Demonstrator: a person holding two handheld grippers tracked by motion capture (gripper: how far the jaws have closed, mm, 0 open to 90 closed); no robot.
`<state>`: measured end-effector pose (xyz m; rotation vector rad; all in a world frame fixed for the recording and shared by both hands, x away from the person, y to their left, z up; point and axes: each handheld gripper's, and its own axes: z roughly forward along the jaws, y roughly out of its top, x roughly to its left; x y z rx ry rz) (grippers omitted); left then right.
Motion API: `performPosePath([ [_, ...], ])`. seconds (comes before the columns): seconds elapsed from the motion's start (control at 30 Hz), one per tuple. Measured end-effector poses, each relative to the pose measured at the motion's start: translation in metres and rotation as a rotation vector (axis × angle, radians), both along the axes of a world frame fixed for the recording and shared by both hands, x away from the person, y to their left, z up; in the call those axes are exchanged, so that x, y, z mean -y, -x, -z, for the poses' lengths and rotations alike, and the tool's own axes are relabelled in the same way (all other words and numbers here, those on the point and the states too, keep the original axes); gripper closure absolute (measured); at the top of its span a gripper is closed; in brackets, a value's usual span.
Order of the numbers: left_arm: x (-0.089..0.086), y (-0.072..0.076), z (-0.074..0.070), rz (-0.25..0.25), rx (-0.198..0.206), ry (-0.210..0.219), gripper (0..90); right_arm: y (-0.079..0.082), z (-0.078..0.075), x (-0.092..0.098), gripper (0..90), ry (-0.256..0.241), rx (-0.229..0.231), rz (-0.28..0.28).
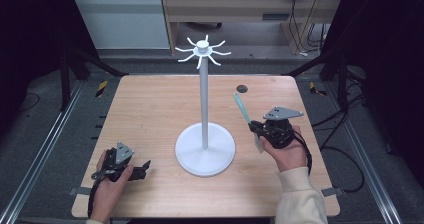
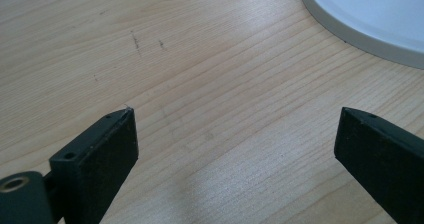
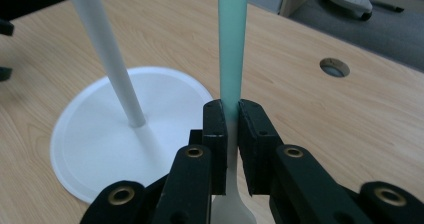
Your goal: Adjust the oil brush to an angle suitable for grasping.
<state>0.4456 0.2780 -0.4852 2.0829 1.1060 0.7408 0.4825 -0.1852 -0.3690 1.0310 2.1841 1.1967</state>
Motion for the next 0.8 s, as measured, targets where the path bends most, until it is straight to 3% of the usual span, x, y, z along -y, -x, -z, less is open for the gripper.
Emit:
performPosePath([
  [0.2, 0.001, 0.000, 0.001, 0.000, -0.005, -0.004, 3.5, 0.008, -0.013, -0.003, 82.6, -0.033, 0.061, 0.003],
  [0.37, 0.001, 0.000, 0.001, 0.001, -0.006, -0.006, 3.5, 0.012, -0.020, -0.002, 82.5, -0.075, 0.082, -0.006],
  [0.7, 0.001, -0.001, 0.001, 0.003, -0.004, -0.007, 3.7, 0.017, -0.027, -0.002, 82.6, -0.089, 0.109, -0.005],
  [0.8, 0.002, -0.001, 0.001, 0.003, -0.005, -0.009, 3.7, 0.020, -0.032, 0.003, 82.5, -0.125, 0.131, -0.002],
])
